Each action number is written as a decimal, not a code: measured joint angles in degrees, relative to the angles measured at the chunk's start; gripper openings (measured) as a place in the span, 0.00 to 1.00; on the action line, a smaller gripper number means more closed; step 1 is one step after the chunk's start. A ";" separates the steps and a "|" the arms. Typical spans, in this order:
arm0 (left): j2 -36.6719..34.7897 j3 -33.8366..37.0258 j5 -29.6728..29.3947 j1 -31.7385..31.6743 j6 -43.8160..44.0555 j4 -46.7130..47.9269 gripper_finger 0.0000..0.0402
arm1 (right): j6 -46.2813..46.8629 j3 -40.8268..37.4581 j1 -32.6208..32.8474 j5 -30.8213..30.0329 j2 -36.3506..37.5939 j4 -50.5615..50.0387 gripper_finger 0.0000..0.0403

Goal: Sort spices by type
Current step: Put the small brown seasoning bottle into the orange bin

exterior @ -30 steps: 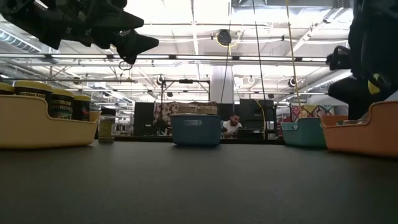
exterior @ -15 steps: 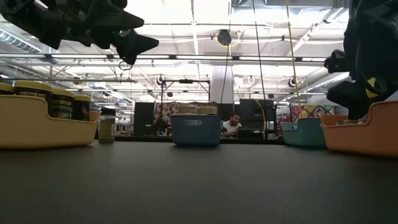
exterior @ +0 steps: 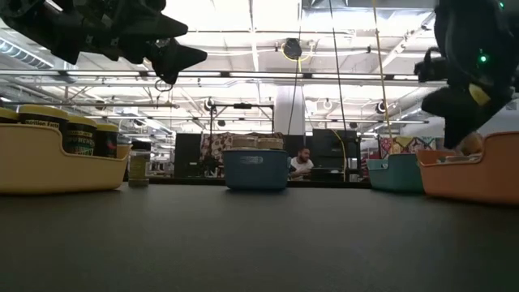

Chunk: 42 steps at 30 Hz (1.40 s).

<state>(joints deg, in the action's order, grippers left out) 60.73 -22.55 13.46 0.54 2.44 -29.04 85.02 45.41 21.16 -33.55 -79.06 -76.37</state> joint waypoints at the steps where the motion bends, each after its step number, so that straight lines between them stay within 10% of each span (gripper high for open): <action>1: 0.00 0.00 0.01 0.00 -0.01 0.02 0.70 | -0.44 0.24 -0.25 -0.01 0.79 -0.45 0.43; 23: 0.00 0.00 -0.01 0.00 0.07 0.83 0.70 | -30.45 4.57 2.57 18.91 8.93 3.79 0.43; 42: 0.00 0.00 0.01 0.73 1.24 1.24 0.70 | 2.47 -3.31 7.00 11.32 9.01 0.80 0.45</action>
<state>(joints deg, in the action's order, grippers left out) 60.73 -22.55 13.47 1.27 3.68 -27.80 87.49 42.10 28.16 -22.23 -70.06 -75.58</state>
